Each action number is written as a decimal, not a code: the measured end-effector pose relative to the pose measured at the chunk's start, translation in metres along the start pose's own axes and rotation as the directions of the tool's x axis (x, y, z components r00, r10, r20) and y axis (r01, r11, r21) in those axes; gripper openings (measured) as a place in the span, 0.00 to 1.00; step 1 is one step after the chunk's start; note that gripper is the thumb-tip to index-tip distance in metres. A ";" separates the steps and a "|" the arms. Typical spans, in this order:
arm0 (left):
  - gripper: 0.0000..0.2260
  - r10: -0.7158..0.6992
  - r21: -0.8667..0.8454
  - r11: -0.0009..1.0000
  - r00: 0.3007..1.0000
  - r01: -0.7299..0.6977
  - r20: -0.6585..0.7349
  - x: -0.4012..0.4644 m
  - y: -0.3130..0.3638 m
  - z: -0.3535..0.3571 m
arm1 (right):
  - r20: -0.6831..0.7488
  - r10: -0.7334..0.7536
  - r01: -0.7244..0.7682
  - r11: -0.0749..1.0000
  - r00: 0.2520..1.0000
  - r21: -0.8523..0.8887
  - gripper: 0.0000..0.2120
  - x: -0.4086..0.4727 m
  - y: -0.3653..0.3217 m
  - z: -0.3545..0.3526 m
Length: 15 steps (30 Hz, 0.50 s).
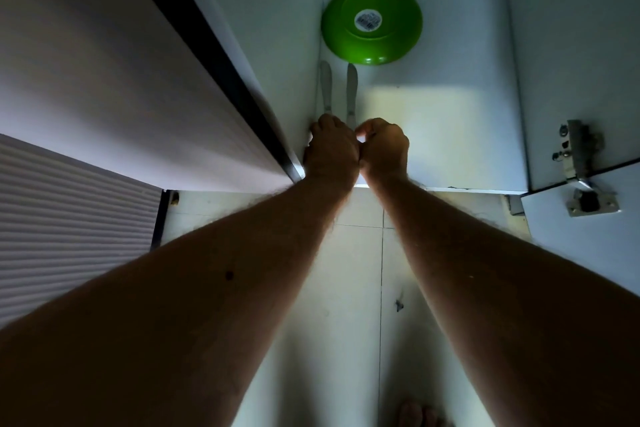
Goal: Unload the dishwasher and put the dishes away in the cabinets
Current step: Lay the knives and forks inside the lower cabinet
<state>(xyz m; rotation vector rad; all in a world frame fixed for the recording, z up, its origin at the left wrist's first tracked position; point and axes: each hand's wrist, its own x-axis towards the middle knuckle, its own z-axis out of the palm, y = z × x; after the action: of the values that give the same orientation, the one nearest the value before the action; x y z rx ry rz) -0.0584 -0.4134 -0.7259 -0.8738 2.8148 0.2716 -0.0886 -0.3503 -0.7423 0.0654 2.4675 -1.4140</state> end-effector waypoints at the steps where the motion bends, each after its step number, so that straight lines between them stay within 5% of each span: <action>1: 0.20 0.005 -0.018 1.000 1.000 -0.006 -0.028 -0.001 -0.001 0.002 | 0.001 -0.013 0.013 1.000 1.000 -0.022 0.10 0.000 0.002 0.000; 4: 0.25 0.065 -0.108 0.992 0.996 -0.071 -0.054 -0.001 -0.005 0.001 | 0.024 -0.075 0.078 0.989 0.997 -0.127 0.04 0.002 0.003 -0.006; 10: 0.24 0.200 -0.178 0.955 0.960 -0.236 -0.198 -0.020 -0.017 -0.006 | 0.120 0.010 0.018 0.973 0.993 -0.231 0.14 -0.005 -0.008 -0.026; 15: 0.25 0.239 -0.299 0.909 0.950 -0.291 -0.199 -0.049 -0.025 -0.043 | 0.117 -0.149 0.182 0.908 0.982 -0.376 0.14 -0.057 -0.017 -0.068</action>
<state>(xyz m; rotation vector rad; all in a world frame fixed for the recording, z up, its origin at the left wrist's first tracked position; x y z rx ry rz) -0.0099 -0.4169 -0.6760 -0.5820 3.0921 0.7581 -0.0531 -0.2948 -0.6804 -0.2902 2.6790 -0.9360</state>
